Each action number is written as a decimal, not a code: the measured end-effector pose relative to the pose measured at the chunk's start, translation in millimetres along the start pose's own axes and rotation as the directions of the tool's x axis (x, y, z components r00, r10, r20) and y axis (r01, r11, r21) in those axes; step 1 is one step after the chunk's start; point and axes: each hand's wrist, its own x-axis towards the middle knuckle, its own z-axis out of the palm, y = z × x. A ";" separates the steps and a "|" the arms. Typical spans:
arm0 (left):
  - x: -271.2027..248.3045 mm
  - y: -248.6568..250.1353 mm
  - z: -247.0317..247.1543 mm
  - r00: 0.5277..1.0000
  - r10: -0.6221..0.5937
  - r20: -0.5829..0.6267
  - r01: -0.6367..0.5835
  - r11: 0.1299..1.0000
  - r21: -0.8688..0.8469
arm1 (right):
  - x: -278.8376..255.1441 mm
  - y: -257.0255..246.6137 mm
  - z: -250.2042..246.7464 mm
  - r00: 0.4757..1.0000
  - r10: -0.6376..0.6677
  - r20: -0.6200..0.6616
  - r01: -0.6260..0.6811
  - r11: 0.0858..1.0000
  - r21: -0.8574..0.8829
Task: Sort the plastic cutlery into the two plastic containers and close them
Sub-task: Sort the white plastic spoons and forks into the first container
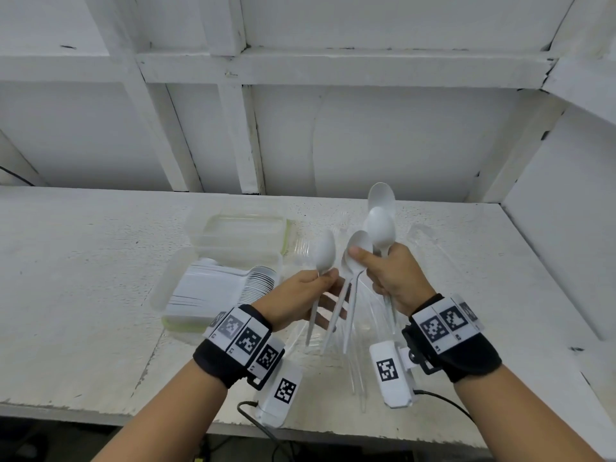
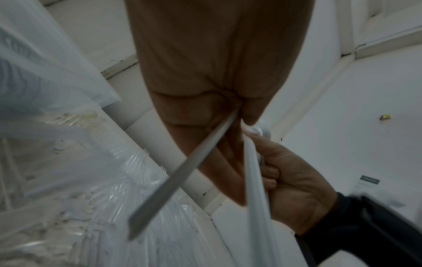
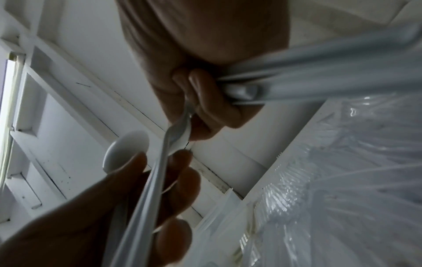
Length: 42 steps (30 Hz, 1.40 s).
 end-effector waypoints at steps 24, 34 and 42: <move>1.6 -6.2 16.3 0.992 -0.054 0.113 0.098 0.897 -0.431 | -0.6 4.1 17.0 0.985 -0.150 -0.084 0.150 0.989 -0.005; 3.7 -9.3 8.9 0.996 0.032 -0.082 -0.062 0.915 -0.398 | -4.3 1.0 17.0 0.999 0.016 -0.043 -0.009 0.986 0.165; 12.2 -14.0 16.7 0.923 0.074 -0.376 -0.177 0.953 -0.247 | -10.8 6.3 23.5 0.991 -0.126 -0.055 0.122 0.990 -0.072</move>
